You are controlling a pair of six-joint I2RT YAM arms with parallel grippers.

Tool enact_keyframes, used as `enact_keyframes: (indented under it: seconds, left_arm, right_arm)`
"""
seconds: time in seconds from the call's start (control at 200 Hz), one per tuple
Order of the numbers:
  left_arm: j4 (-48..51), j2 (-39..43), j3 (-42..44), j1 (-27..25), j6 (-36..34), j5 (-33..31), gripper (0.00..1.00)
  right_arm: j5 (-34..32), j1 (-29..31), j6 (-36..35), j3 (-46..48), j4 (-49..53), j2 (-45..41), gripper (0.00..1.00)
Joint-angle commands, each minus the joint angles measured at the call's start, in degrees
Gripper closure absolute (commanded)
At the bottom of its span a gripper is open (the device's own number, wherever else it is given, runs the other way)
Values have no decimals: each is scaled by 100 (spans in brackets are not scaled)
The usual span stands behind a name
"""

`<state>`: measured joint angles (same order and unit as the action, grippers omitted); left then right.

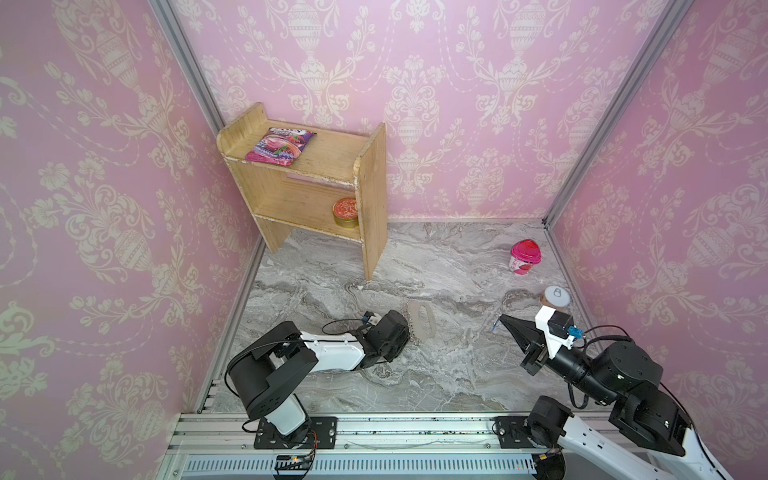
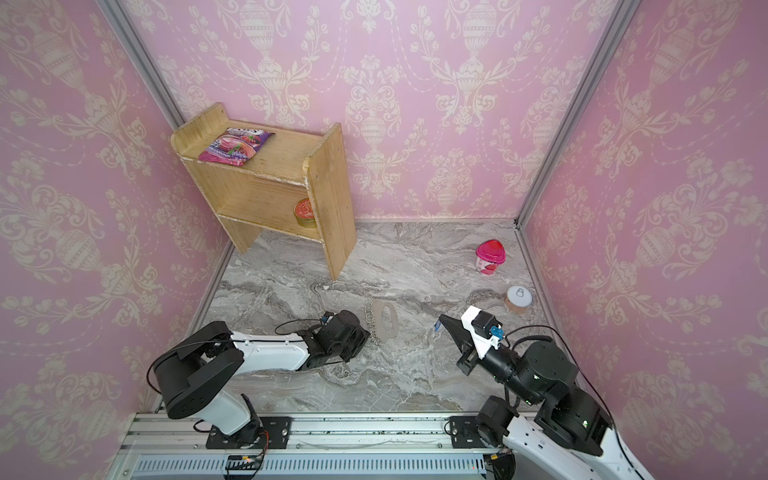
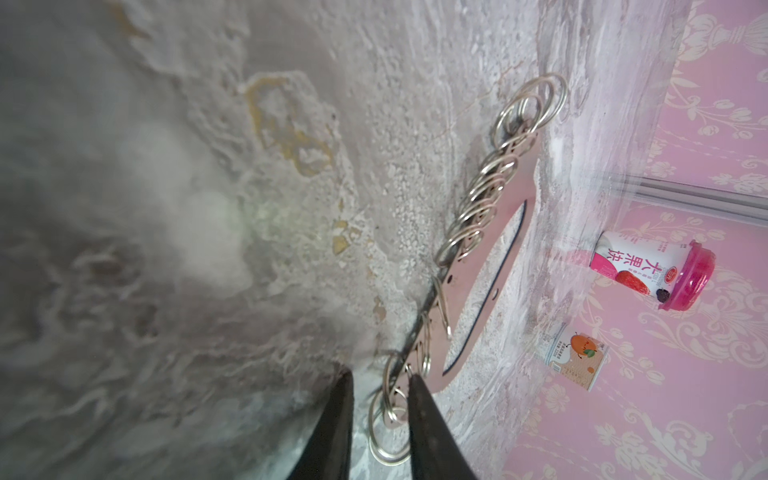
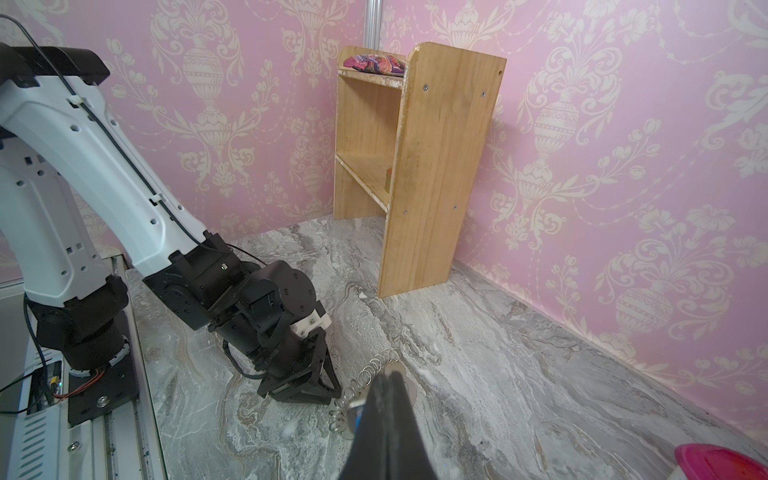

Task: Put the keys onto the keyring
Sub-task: 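Lower the left gripper onto the plate's end ring and close on it, then lift the metal key plate by its ring with the left gripper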

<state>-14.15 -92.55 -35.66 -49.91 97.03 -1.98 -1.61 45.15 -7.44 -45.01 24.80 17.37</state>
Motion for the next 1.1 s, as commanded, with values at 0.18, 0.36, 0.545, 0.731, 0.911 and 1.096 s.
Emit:
enact_keyframes:
  seconds: [0.18,0.36,0.545,0.731,0.911,1.096]
  left_arm:
    - [-134,-219,94,-101,307,-54,77]
    - [-217,-332,117,-115,337,-82,80]
    - [-341,-456,130,-107,263,-144,93]
    - [899,123,-367,-20,-986,-261,100]
    - [3480,1302,-1925,8,-4723,-1264,100]
    - [3710,2436,-2418,-17,-8100,-1657,100]
  right_arm:
    - [-148,-4,76,-7,-18,-84,100]
    - [-162,3,73,-6,-21,-93,100]
    - [-166,-4,85,1,-23,-129,100]
    - [-74,-7,87,-9,-17,-172,100]
    - [119,-2,135,4,-107,-234,100]
    - [370,-8,167,6,-303,-9,100]
